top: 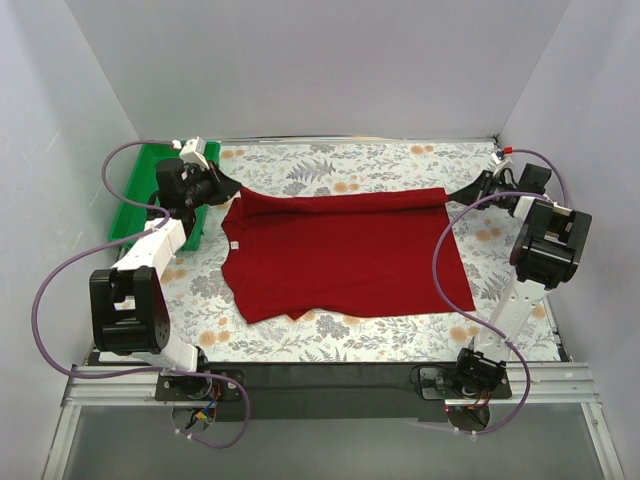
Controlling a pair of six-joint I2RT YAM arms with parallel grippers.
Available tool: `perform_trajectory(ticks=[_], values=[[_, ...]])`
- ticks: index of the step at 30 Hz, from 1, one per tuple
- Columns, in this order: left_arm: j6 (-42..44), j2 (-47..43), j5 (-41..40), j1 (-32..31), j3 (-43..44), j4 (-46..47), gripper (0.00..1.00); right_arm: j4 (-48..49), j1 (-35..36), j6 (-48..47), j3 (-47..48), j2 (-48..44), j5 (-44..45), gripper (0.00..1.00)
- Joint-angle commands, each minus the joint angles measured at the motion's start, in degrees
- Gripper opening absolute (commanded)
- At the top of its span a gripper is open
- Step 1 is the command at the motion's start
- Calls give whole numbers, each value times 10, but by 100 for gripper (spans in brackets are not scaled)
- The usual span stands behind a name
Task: Fold and stack the t-shirts
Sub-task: Fold the tshirt
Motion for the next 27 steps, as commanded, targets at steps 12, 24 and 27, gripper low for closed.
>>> perform_trajectory(ticks=[12, 24, 27], values=[[4, -33, 4, 3, -26, 11, 0, -38, -4, -53, -12, -13, 14, 1], [6, -37, -9, 3, -37, 11, 0, -52, -5, -73, -21, -19, 18, 1], [6, -38, -11, 3, -37, 10, 0, -54, -6, -78, -26, -24, 18, 1]])
